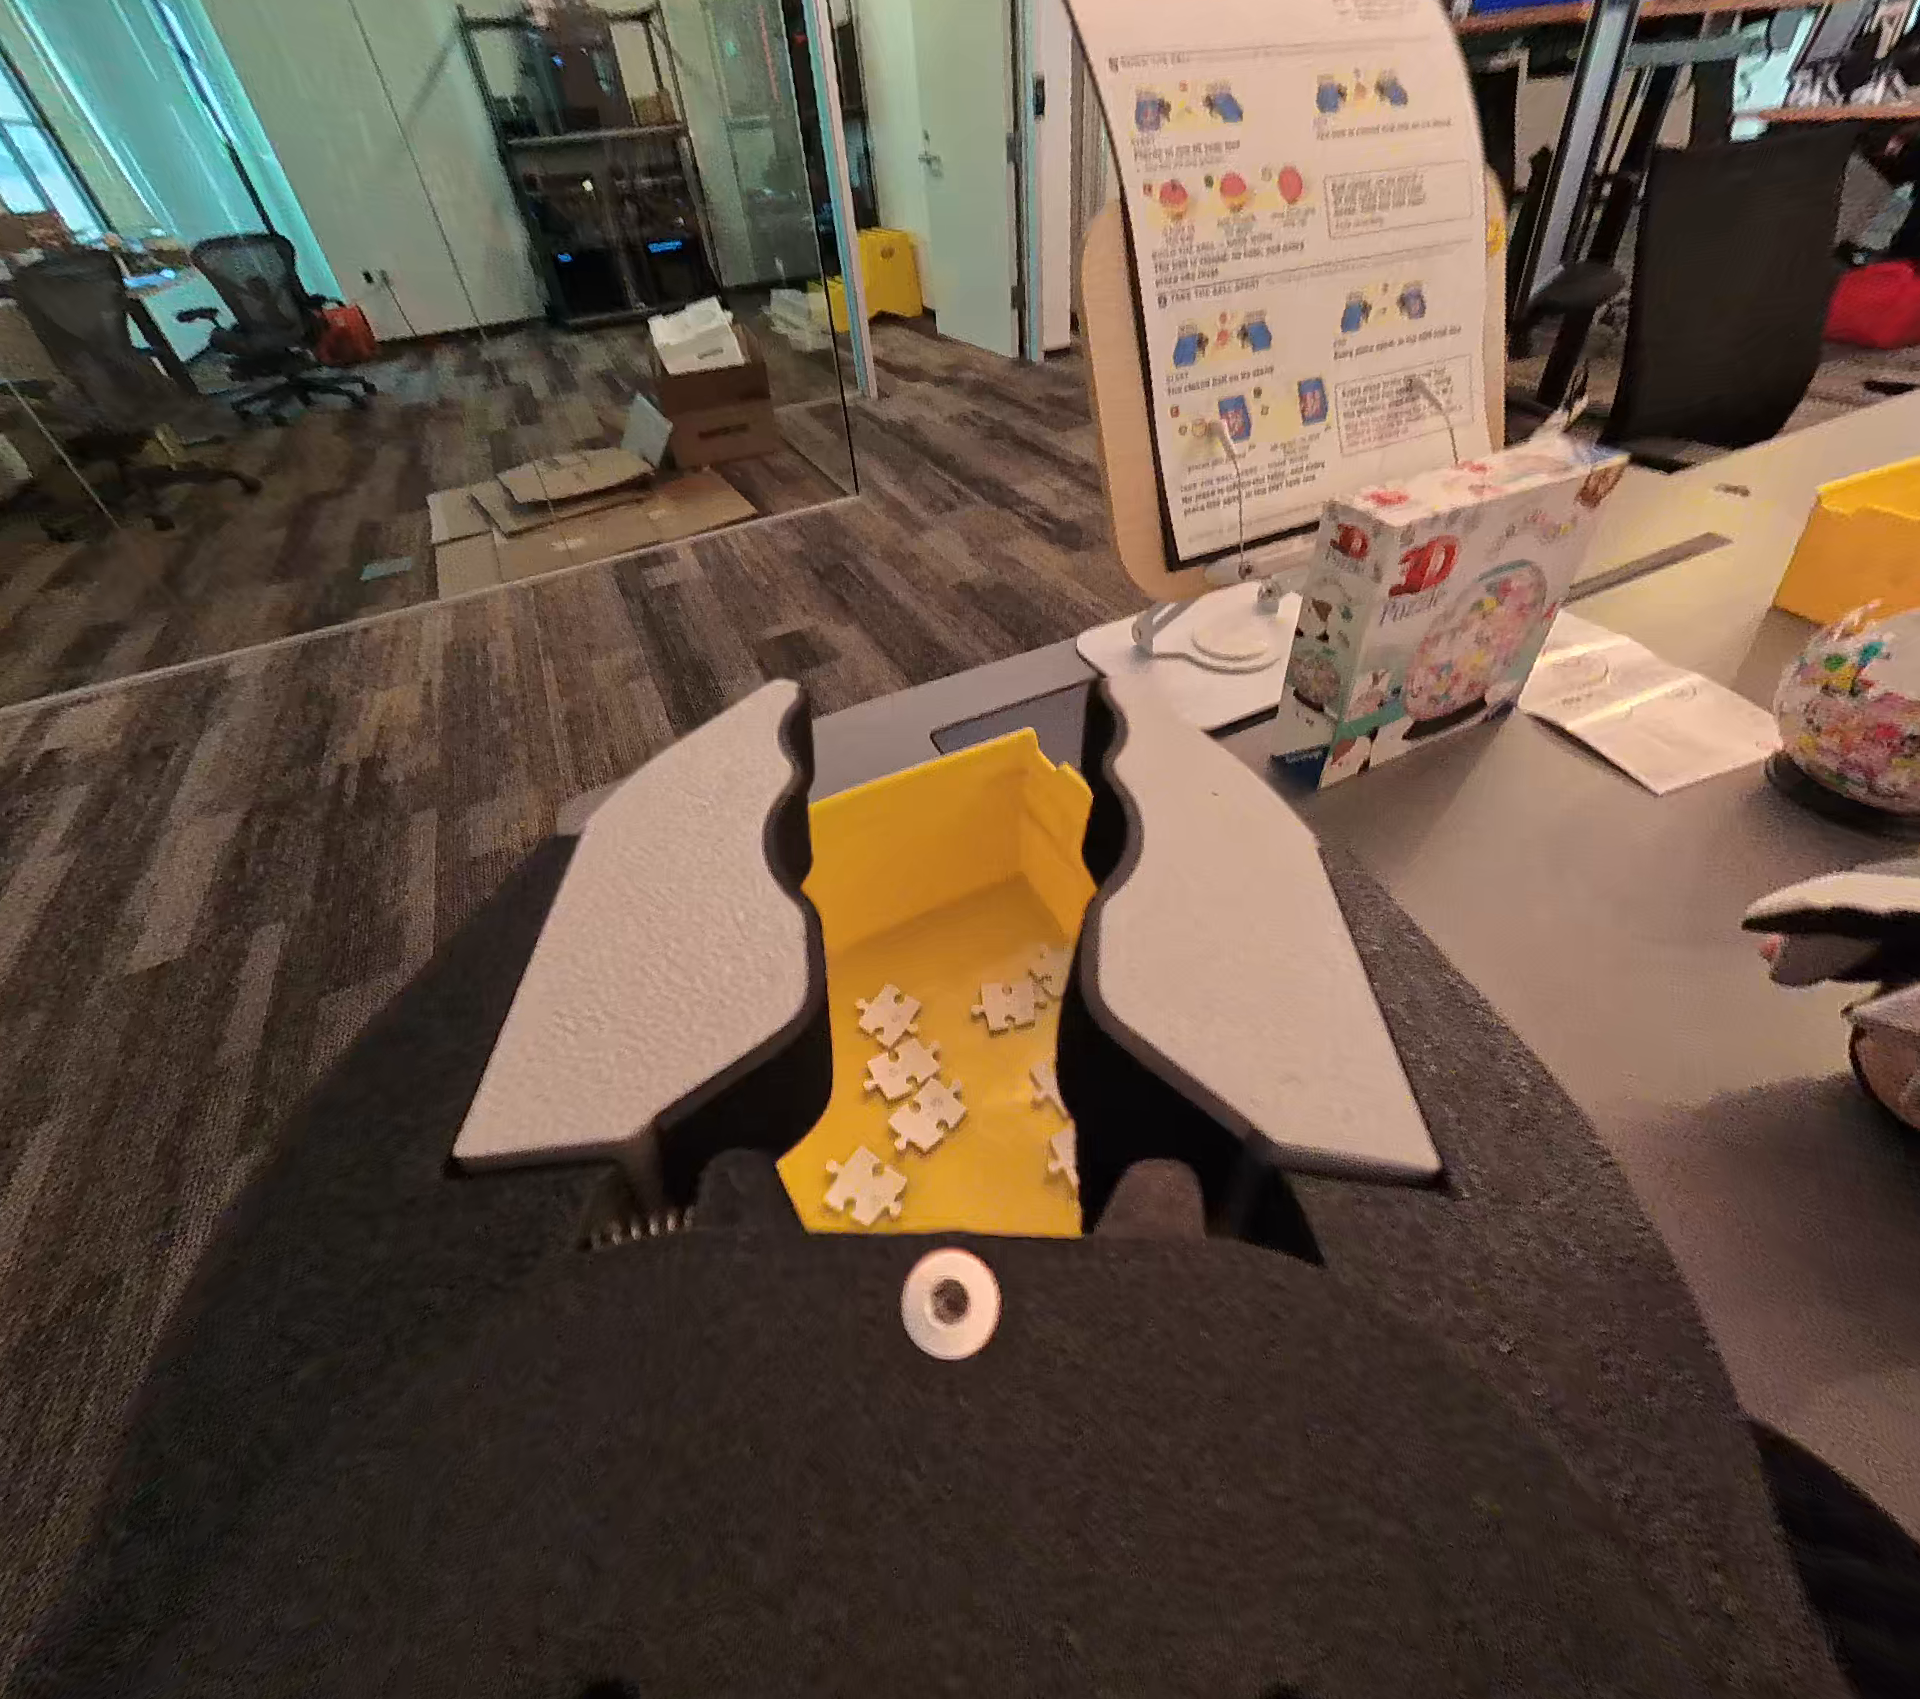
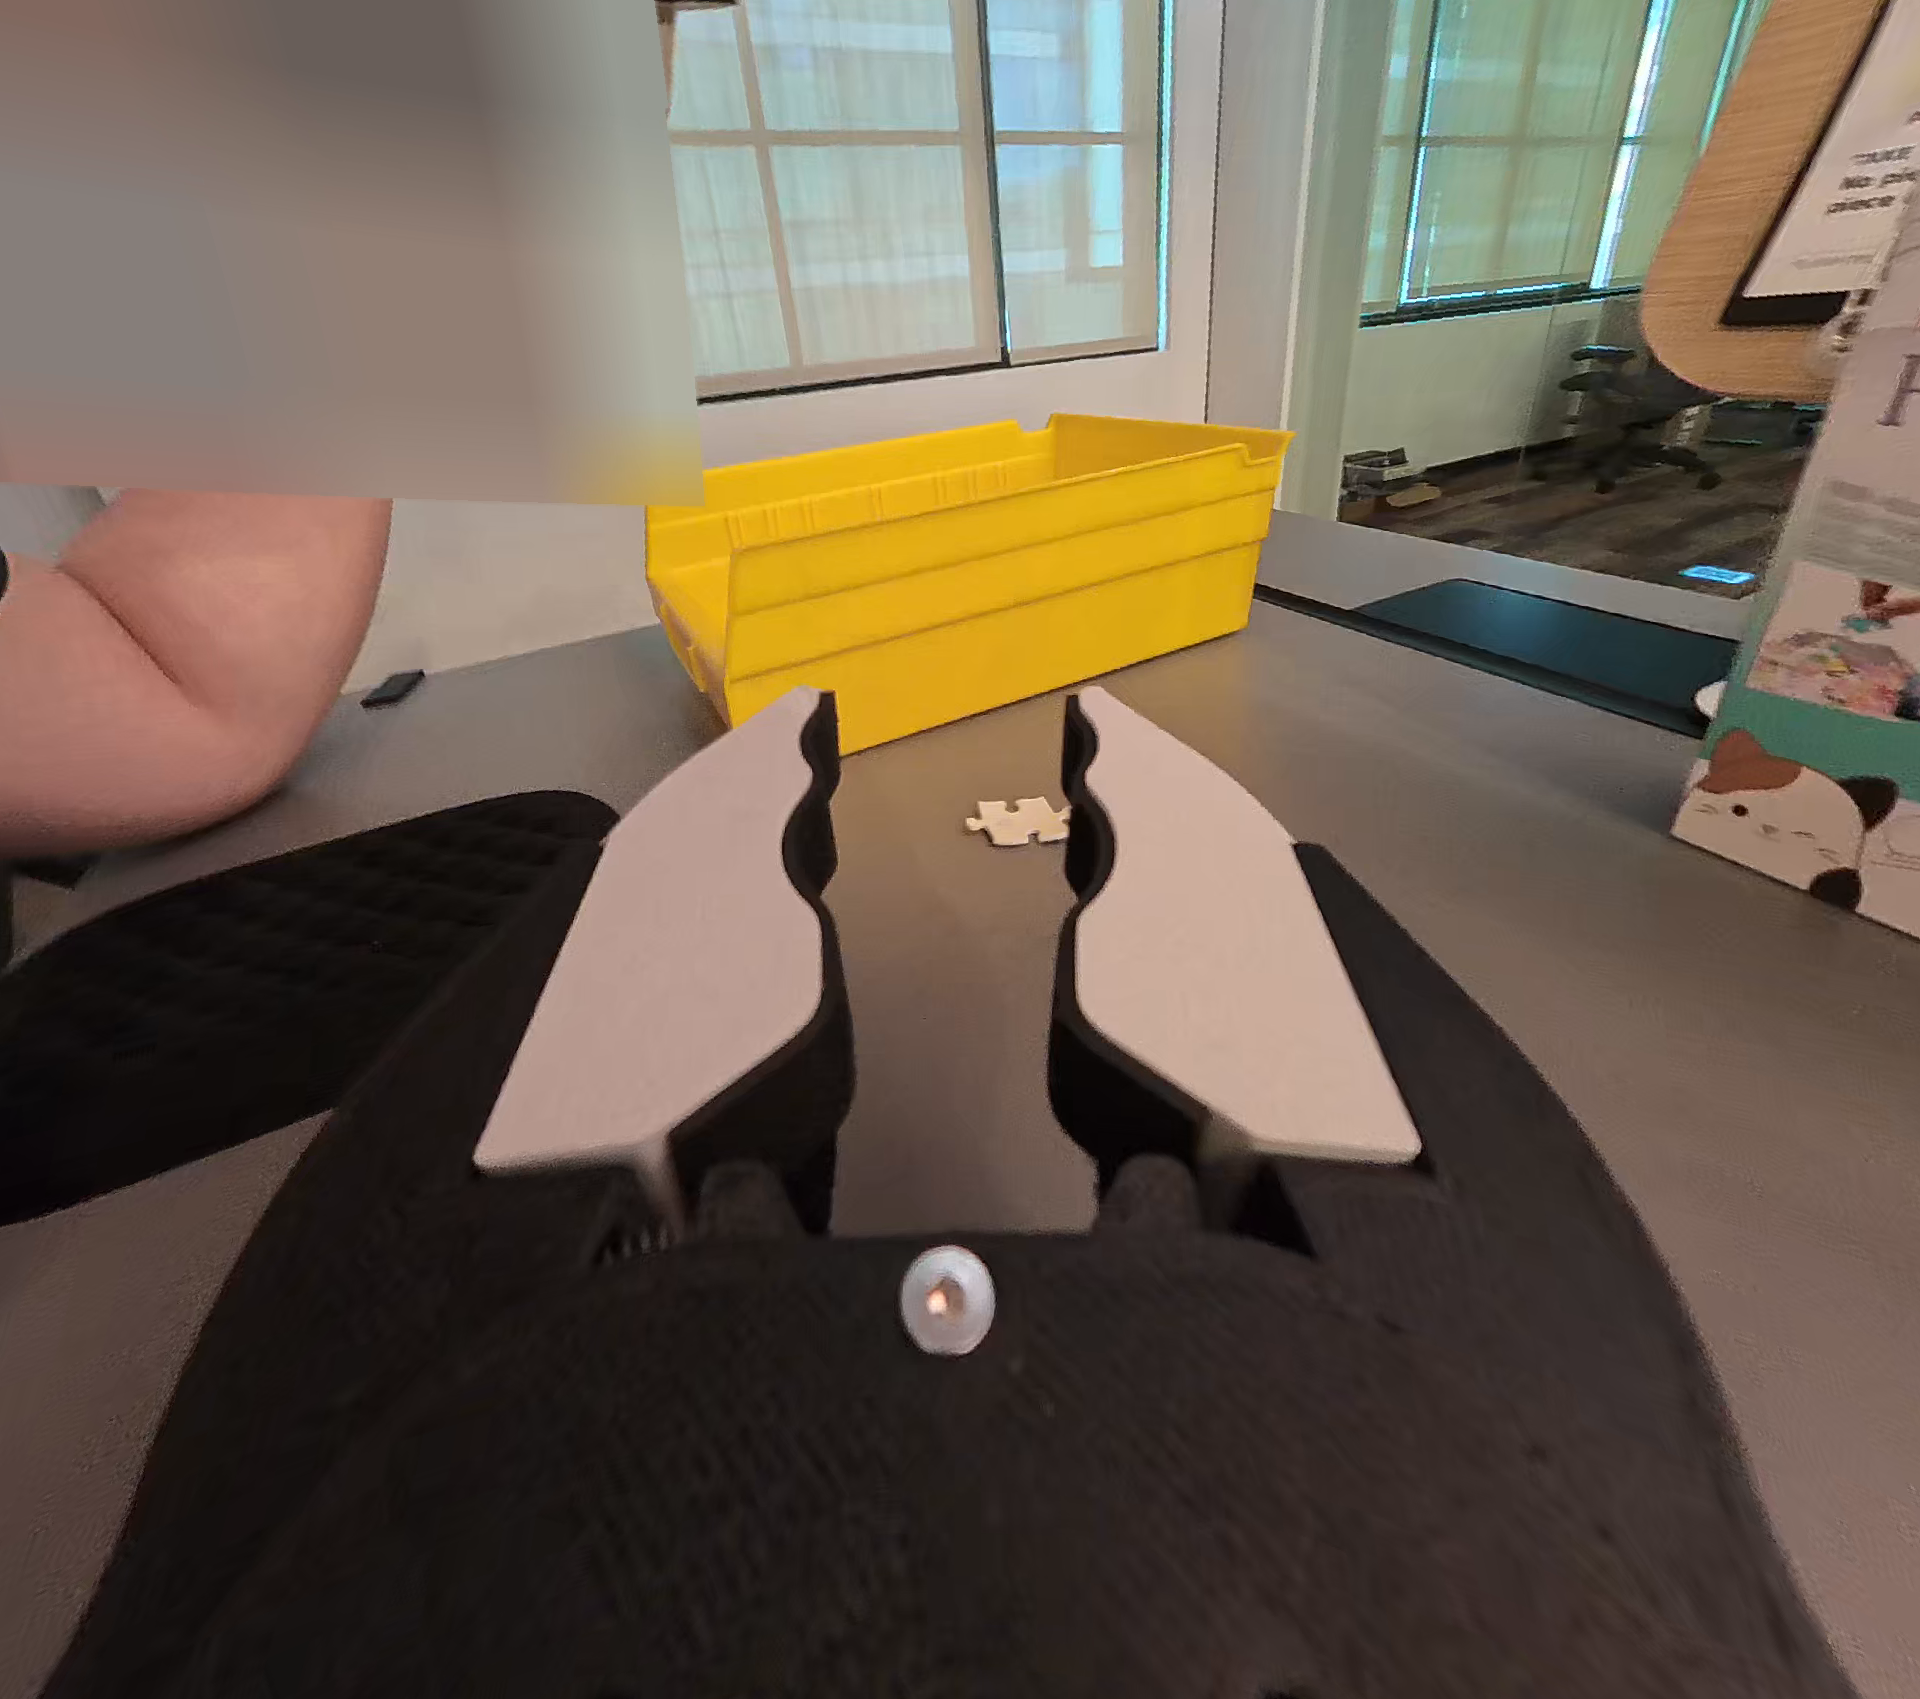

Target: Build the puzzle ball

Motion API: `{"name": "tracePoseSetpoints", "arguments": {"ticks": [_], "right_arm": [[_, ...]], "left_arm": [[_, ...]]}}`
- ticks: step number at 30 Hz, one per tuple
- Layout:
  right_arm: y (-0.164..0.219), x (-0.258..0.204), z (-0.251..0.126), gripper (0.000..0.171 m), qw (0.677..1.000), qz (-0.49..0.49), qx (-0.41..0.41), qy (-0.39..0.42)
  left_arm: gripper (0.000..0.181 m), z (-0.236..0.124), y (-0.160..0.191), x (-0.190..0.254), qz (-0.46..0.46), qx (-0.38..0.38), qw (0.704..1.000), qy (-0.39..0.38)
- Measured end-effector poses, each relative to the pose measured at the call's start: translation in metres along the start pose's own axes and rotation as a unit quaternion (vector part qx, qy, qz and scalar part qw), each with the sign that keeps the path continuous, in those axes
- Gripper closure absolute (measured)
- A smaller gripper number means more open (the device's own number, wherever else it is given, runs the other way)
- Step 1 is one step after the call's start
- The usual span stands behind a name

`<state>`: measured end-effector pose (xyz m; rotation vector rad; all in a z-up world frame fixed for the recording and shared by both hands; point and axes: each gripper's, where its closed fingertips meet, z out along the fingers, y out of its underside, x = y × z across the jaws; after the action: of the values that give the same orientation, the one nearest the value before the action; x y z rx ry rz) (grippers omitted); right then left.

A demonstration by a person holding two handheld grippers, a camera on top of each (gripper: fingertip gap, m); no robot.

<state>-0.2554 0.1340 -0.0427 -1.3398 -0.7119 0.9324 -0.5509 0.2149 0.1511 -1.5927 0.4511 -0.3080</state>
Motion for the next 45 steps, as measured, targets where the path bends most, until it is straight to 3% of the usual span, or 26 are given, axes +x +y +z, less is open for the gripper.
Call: {"name": "tracePoseSetpoints", "arguments": {"ticks": [3, 6, 9, 10, 13, 16, 22, 28, 33, 45], "right_arm": [[0.001, 0.0, 0.006, 0.129, 1.0, 0.006, -0.002, -0.014], [-0.001, 0.001, 0.005, 0.13, 1.0, 0.014, 0.007, -0.014], [-0.003, 0.002, 0.005, 0.13, 1.0, 0.003, 0.009, -0.015], [-0.003, 0.001, 0.005, 0.13, 1.0, 0.007, 0.008, -0.02], [-0.003, -0.001, 0.004, 0.13, 0.999, 0.025, 0.014, -0.03], [-0.003, -0.002, 0.003, 0.13, 0.999, 0.025, 0.014, -0.038], [-0.001, -0.004, 0.005, 0.13, 0.999, 0.022, 0.008, -0.043], [0.0, -0.003, 0.006, 0.13, 0.999, 0.025, 0.005, -0.044], [0.002, -0.007, 0.006, 0.13, 0.999, 0.018, 0.0, -0.046], [0.004, -0.007, 0.008, 0.131, 0.999, 0.015, -0.01, -0.043]], "left_arm": [[0.132, 0.019, 0.035, 0.006, -0.006, -0.074, 0.997, 0.019], [0.13, 0.053, 0.093, 0.018, -0.064, -0.195, 0.977, 0.055], [0.134, 0.083, 0.163, 0.022, -0.083, -0.362, 0.927, 0.053], [0.127, 0.087, 0.183, 0.02, -0.065, -0.416, 0.906, 0.044], [0.124, 0.097, 0.209, 0.008, -0.027, -0.485, 0.874, 0.018], [0.121, 0.099, 0.208, -0.005, -0.025, -0.498, 0.867, -0.002], [0.122, 0.1, 0.185, -0.009, -0.075, -0.44, 0.895, -0.027], [0.123, 0.089, 0.168, -0.018, -0.03, -0.419, 0.905, -0.068], [0.127, 0.089, 0.153, -0.011, -0.03, -0.398, 0.916, -0.034], [0.131, 0.075, 0.163, -0.005, -0.029, -0.434, 0.9, -0.004]]}}
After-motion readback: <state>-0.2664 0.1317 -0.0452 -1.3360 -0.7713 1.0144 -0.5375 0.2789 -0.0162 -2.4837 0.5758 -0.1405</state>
